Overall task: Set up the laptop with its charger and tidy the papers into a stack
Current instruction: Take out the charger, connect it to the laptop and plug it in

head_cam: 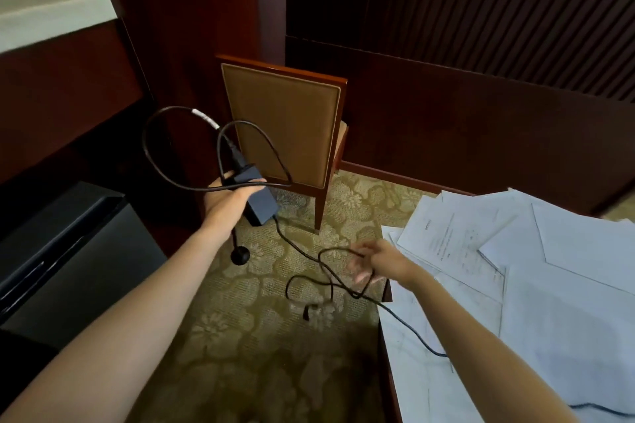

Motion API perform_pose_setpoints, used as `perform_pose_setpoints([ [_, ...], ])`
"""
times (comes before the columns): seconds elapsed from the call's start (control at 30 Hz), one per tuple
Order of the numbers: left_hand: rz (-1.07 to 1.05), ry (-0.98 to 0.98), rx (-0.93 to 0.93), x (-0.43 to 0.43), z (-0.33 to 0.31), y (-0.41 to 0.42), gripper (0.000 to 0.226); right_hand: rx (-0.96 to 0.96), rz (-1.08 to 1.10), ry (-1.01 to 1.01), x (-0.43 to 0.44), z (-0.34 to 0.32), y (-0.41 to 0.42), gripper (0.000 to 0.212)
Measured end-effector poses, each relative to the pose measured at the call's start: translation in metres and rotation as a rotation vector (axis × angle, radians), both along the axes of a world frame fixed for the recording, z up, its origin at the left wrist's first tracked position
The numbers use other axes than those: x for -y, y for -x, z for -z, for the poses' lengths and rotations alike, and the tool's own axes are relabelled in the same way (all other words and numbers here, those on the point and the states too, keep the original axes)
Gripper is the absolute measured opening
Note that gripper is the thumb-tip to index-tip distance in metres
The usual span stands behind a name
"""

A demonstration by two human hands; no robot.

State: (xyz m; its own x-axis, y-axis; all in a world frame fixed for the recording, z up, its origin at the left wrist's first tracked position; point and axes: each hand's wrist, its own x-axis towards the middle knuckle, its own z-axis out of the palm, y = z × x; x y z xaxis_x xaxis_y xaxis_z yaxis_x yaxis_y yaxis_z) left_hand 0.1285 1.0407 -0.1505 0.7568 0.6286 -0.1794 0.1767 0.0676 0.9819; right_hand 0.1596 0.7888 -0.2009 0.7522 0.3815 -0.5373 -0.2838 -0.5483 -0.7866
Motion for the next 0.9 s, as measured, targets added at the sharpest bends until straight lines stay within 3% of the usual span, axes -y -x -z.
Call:
perform_pose_setpoints([
  [0.13, -0.113, 0.049, -0.015, -0.019, 0.004, 0.010, 0.044, 0.080, 0.254, -0.149, 0.027, -0.011, -0.009, 0.020],
  [0.37, -0.135, 0.062, -0.028, -0.030, 0.015, 0.012, 0.046, 0.209, 0.487, -0.235, 0.034, -0.023, -0.024, 0.038],
  [0.63, -0.196, 0.083, -0.003, -0.041, 0.012, 0.007, 0.050, 0.326, 0.297, -0.206, 0.025, -0.033, -0.022, 0.041],
  [0.73, -0.204, 0.155, 0.024, -0.047, 0.009, 0.004, 0.026, 0.266, 0.235, -0.273, 0.013, -0.039, -0.017, 0.037],
  [0.9, -0.200, 0.195, 0.035, -0.037, 0.009, 0.006, 0.041, 0.248, 0.082, -0.345, -0.026, -0.047, -0.005, 0.037],
])
